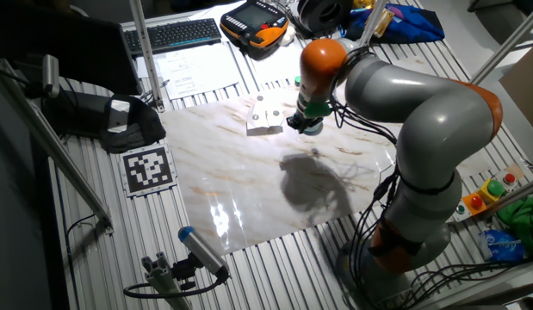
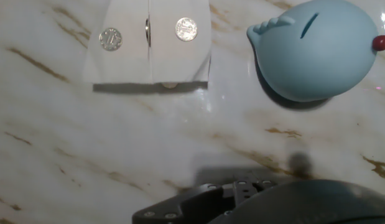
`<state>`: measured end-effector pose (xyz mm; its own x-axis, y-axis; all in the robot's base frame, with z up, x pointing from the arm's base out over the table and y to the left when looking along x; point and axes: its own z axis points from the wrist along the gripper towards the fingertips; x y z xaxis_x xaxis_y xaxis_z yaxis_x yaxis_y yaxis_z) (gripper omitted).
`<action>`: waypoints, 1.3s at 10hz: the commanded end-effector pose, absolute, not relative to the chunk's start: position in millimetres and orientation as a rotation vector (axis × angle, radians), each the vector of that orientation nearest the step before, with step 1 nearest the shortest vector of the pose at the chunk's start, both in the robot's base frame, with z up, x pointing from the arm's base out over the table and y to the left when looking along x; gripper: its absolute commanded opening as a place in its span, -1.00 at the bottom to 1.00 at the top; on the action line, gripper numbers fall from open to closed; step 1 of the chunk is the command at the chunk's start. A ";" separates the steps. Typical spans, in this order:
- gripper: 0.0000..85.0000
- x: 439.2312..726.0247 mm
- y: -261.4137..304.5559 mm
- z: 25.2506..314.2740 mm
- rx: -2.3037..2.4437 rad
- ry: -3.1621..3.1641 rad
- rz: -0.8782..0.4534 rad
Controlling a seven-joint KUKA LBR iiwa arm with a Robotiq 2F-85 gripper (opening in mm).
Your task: Drop coins into a piggy bank
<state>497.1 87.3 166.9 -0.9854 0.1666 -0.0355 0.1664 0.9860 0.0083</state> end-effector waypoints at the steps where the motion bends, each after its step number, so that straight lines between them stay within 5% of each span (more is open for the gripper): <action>1: -1.00 499.8 88.7 167.0 0.277 3.088 0.018; 7: -1.00 541.3 126.3 168.6 0.300 3.061 -0.087; 13: -1.00 583.3 146.8 153.2 0.312 3.052 -0.054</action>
